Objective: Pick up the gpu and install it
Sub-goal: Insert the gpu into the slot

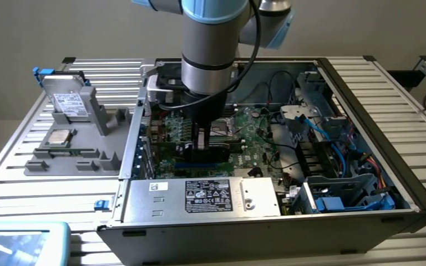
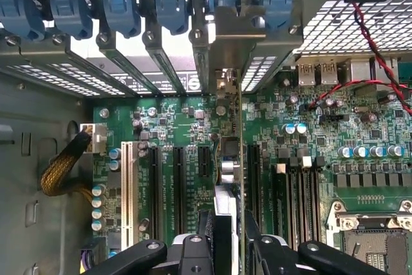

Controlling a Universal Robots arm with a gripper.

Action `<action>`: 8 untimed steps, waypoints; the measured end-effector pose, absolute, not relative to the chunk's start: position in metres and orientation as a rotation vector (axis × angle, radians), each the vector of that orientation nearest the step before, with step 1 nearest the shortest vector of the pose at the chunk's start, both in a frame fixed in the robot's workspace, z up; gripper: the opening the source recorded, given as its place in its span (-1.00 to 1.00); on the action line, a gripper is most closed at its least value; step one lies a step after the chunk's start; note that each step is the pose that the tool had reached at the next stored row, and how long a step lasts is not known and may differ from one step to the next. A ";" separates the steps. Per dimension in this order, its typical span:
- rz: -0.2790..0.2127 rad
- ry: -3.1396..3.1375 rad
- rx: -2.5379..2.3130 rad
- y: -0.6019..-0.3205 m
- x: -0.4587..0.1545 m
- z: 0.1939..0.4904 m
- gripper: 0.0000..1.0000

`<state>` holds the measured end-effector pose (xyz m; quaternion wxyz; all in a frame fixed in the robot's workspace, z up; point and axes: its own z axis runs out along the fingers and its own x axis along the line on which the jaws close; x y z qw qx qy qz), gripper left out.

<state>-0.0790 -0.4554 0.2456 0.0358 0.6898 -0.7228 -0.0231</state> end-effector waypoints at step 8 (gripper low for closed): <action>-0.069 -2.222 2.121 -0.456 -0.079 0.246 -0.42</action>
